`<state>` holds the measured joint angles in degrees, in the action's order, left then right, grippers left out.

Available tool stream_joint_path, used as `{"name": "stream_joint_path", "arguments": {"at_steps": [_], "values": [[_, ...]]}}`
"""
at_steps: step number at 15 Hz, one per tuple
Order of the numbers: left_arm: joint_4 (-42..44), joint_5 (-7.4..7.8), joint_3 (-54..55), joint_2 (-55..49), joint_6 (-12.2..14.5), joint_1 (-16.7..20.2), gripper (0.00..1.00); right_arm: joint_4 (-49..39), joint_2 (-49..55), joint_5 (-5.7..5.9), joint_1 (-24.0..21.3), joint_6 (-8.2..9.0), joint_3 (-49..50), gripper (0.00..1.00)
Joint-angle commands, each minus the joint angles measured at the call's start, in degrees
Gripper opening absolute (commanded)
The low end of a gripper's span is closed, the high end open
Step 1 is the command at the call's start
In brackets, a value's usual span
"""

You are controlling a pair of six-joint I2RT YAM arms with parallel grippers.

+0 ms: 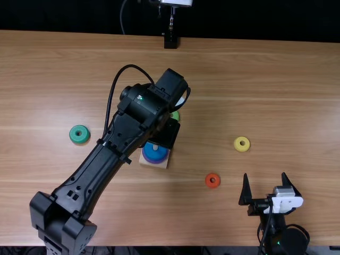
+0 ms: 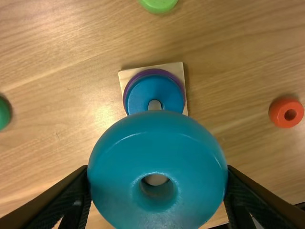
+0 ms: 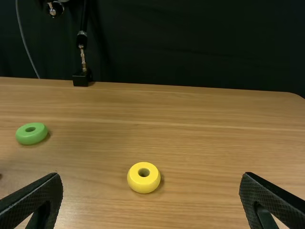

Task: Build the Hanoi tower: stack the rings onto the peg from bottom to top in this color order: purple, dark blue, light blue, dark green, light green, yellow, orange.

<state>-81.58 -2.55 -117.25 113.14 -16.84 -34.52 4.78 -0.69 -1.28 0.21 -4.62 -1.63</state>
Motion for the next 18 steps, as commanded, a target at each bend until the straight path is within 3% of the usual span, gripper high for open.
{"name": "stream_joint_path", "arguments": {"at_steps": [1,5,8,10,12,13,15,16,17,18], "values": [[-0.16,0.44,1.24,0.59,-0.88,0.25,1.0,0.24,0.69,0.01,-0.73,-0.12,0.75,1.0],[2.06,5.08,3.17,0.15,-0.77,0.42,1.0,0.24,0.69,0.01,-0.73,-0.12,0.75,1.0],[7.54,5.71,2.73,-1.7,-0.77,2.53,1.0,0.24,0.69,0.01,-0.73,-0.12,0.75,1.0],[13.87,4.97,3.52,-5.3,-0.88,4.11,1.0,0.24,0.69,0.01,-0.73,-0.12,0.75,1.0],[18.41,4.23,5.02,-6.53,-0.77,8.24,1.0,0.24,0.69,0.01,-0.73,-0.12,0.75,1.0],[19.88,2.55,6.33,-7.41,-0.56,10.09,1.0,0.14,0.69,0.01,-0.73,-0.12,0.75,1.0],[22.1,-2.83,10.2,-9.26,-0.14,13.78,1.0,0.14,0.69,0.01,-0.73,-0.12,0.75,1.0],[23.05,-3.89,13.19,-10.84,0.39,16.42,1.0,0.24,0.69,0.01,-0.73,-0.12,0.75,1.0],[24.52,-3.99,16.09,-12.42,1.44,19.23,1.0,0.14,0.69,0.01,-0.73,-0.12,0.75,1.0],[26.42,-3.89,19.34,-13.56,4.4,21.43,1.0,0.24,0.69,0.01,-0.73,-0.12,0.75,1.0]]}}
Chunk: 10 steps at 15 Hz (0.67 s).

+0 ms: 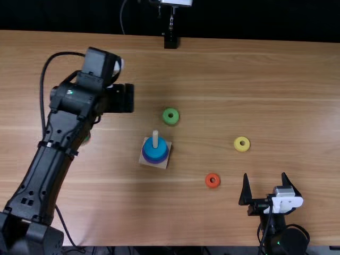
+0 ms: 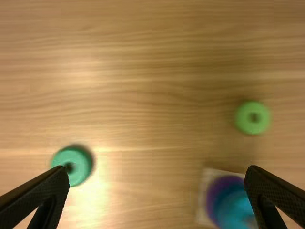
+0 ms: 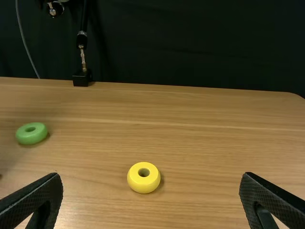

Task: Build the Hanoi tower: stack the rings onto the peg from bottom to top in this color order: purple, dark blue, light blue, dark green, light green, yellow, orange.

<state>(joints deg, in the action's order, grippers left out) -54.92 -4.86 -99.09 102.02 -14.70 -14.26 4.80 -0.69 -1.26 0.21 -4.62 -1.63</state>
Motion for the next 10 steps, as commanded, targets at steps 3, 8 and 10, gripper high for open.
{"name": "stream_joint_path", "arguments": {"at_steps": [3,8,10], "values": [[9.77,-0.94,11.64,-5.16,15.96,8.55,1.0,0.22,0.69,-0.01,-0.73,-0.12,0.75,1.0],[17.79,6.45,23.24,-5.34,17.76,15.4,1.0,0.22,0.69,-0.01,-0.73,-0.12,0.75,1.0],[17.9,6.66,23.77,-3.49,17.97,15.4,1.0,0.22,0.69,-0.01,-0.73,-0.12,0.75,1.0]]}}
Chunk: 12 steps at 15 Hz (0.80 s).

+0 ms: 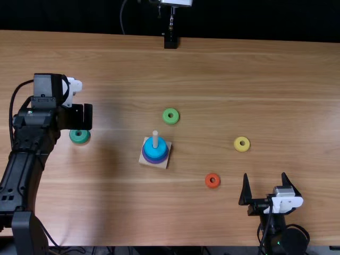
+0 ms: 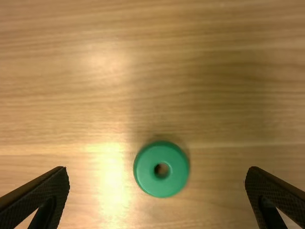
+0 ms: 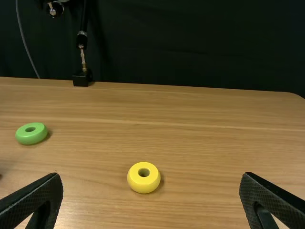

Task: Build the Hanoi tower: stack the rings onto the peg from bottom to top in this color order: purple, dark blue, light blue, dark green, light green, yellow, orange.

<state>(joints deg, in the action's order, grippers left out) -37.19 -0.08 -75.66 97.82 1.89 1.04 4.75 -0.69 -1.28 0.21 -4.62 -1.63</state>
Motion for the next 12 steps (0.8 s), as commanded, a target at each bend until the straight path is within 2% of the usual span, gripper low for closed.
{"name": "stream_joint_path", "arguments": {"at_steps": [1,4,12], "values": [[0.17,1.87,0.16,3.34,1.27,0.02,1.0,0.27,0.69,0.01,-0.73,-0.12,0.75,1.0],[-0.36,0.71,-0.1,8.35,1.17,-0.07,1.0,0.27,0.69,0.01,-0.73,-0.12,0.75,1.0],[-4.79,0.5,-0.46,14.94,1.27,-0.34,1.0,0.27,0.69,0.01,-0.73,-0.12,0.75,1.0]]}}
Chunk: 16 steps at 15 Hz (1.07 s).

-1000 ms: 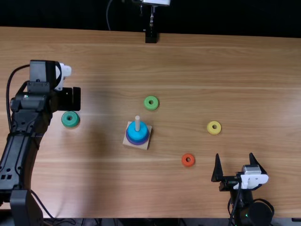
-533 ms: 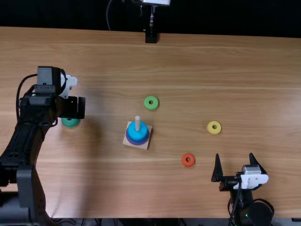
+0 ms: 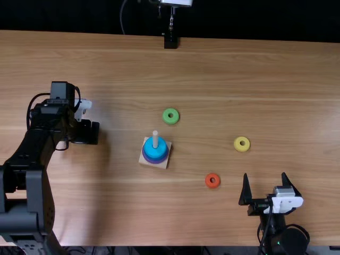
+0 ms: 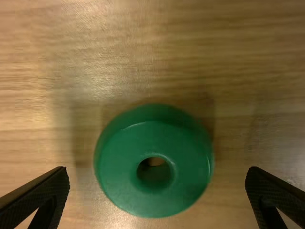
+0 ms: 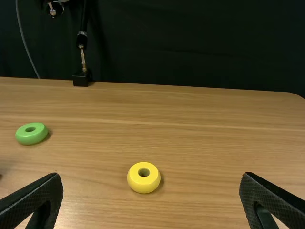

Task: Build the Hanoi tower: stack the rings onto the peg from bottom to top in this color order: purple, dark blue, light blue, dark green, light green, yellow, orange.

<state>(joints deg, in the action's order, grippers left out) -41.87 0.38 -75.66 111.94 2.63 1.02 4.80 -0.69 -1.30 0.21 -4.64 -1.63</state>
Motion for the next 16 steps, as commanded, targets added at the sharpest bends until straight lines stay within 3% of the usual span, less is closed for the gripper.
{"name": "stream_joint_path", "arguments": {"at_steps": [1,12,13,16], "values": [[-0.11,0.04,-0.46,1.17,0.53,-0.31,1.0,0.22,0.69,0.03,-0.73,-0.1,0.75,1.0],[0.63,0.04,-0.54,2.84,0.74,-0.49,0.98,0.22,0.69,0.03,-0.73,-0.1,0.75,1.0],[0.73,0.04,-0.54,2.93,0.74,-0.58,0.77,0.22,0.69,0.03,-0.73,-0.1,0.75,1.0],[0.73,-0.17,-0.54,2.93,0.74,-0.84,0.02,0.12,0.69,0.03,-0.73,-0.1,0.75,1.0]]}}
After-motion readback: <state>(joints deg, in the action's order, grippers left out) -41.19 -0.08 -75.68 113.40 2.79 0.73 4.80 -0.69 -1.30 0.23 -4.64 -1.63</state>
